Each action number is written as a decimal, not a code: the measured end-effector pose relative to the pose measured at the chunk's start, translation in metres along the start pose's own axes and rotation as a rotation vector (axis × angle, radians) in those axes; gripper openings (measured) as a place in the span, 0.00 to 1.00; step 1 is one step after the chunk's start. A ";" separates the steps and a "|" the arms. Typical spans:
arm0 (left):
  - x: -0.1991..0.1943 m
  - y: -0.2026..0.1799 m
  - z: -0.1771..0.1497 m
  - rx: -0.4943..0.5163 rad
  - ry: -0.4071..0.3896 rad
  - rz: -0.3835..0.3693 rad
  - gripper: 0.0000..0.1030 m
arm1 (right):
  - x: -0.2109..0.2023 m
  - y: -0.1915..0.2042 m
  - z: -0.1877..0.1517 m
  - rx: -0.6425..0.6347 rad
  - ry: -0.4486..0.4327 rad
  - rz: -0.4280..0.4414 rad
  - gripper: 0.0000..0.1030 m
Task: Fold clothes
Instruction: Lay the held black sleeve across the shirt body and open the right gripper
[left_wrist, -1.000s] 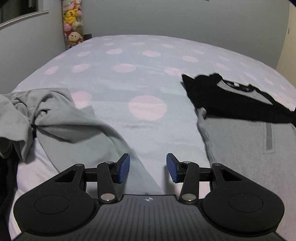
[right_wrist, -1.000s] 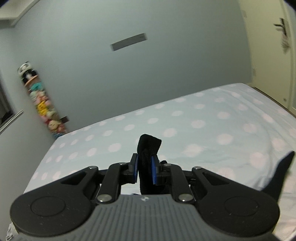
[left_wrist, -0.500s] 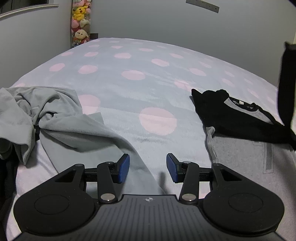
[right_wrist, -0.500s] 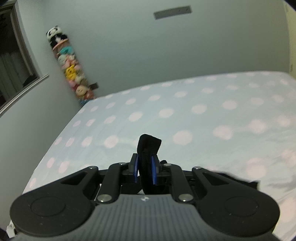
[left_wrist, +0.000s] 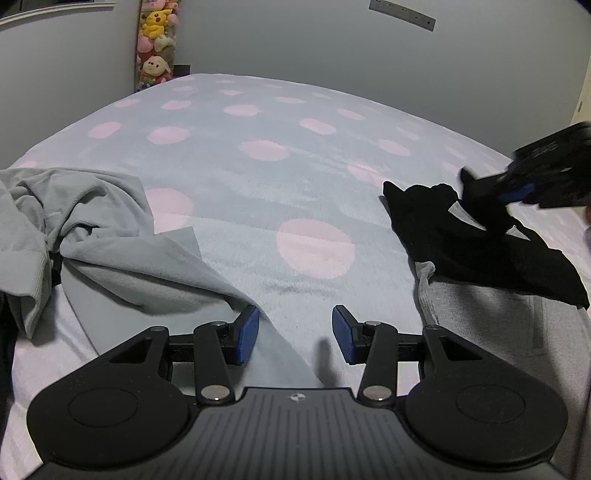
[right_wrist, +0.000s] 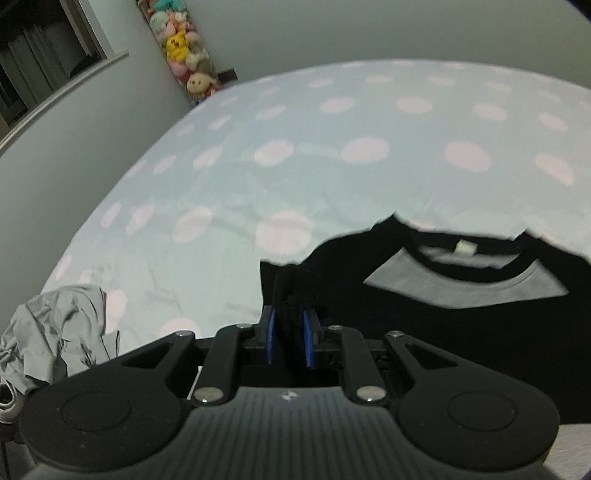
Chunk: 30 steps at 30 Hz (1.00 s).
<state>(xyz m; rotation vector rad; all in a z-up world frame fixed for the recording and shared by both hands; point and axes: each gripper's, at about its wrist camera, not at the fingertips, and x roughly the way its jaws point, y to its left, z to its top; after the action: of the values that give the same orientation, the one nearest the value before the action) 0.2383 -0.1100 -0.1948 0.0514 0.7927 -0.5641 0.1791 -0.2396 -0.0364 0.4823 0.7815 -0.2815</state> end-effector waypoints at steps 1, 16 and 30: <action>0.000 0.000 0.000 0.000 -0.002 -0.002 0.41 | 0.006 0.001 -0.002 0.006 0.011 0.004 0.22; -0.002 -0.001 0.003 -0.007 -0.025 0.004 0.41 | -0.002 -0.019 -0.013 0.022 0.019 -0.022 0.34; 0.001 -0.006 0.001 0.041 -0.044 -0.001 0.44 | 0.029 0.014 -0.043 -0.061 0.055 0.101 0.21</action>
<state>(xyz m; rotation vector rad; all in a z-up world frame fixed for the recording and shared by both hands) 0.2363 -0.1157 -0.1936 0.0763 0.7389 -0.5803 0.1789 -0.2076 -0.0792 0.4720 0.8144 -0.1511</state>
